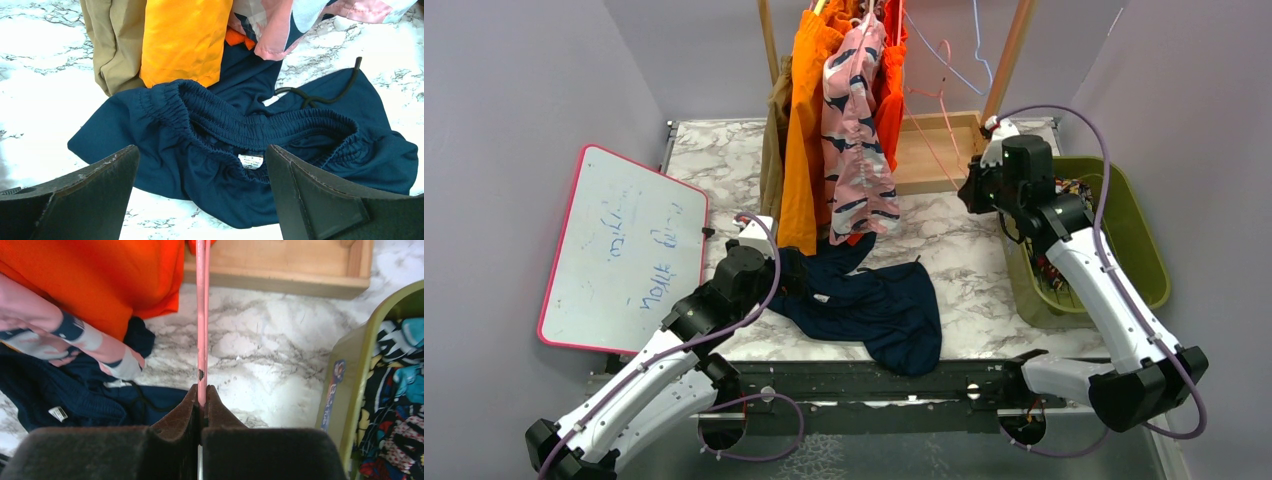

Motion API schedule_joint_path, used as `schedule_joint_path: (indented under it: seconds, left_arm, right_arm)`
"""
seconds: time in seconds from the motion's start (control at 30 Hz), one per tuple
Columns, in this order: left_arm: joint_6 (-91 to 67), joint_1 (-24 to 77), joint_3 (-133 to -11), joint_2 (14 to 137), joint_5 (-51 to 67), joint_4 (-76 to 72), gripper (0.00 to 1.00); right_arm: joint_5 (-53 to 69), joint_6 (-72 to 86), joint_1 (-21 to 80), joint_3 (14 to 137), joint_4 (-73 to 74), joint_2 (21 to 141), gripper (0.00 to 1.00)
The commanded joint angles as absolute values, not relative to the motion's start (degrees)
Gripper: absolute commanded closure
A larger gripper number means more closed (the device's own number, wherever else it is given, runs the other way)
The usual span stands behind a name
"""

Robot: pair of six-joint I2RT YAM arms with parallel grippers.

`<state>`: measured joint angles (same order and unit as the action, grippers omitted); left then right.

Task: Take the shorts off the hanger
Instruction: Place the hanger on the clothes rod.

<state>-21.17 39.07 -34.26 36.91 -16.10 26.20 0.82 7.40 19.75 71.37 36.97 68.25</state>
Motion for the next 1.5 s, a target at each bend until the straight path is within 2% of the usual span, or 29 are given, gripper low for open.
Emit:
schedule_joint_path:
  seconds: [0.0, 0.5, 0.73, 1.07, 1.47]
  left_arm:
    - [-20.85, 38.81, -34.28, 36.29, -17.47, 24.76, 0.01]
    - [-20.81, 38.77, -34.28, 36.68, -17.32, 24.65, 0.01]
    - [-20.83, 38.78, -34.28, 36.28, -17.40, 24.69, 0.01]
    - [-20.65, 38.84, -34.36, 36.15, -17.57, 24.66, 0.01]
    - [-20.55, 38.83, -34.37, 35.90, -17.29, 24.61, 0.01]
  right_arm:
    - [-3.78, 6.26, 19.60, 76.65, 33.55, 69.02, 0.99]
    - [-3.86, 5.21, 19.60, 81.08, 34.24, 72.87, 0.99]
    - [-8.28, 4.60, 19.60, 89.44, 36.67, 77.05, 0.99]
    - [-4.86, 4.97, 19.60, 99.67, 37.92, 80.07, 0.99]
    - [-5.26, 3.29, 19.60, 115.75, 44.52, 90.63, 0.99]
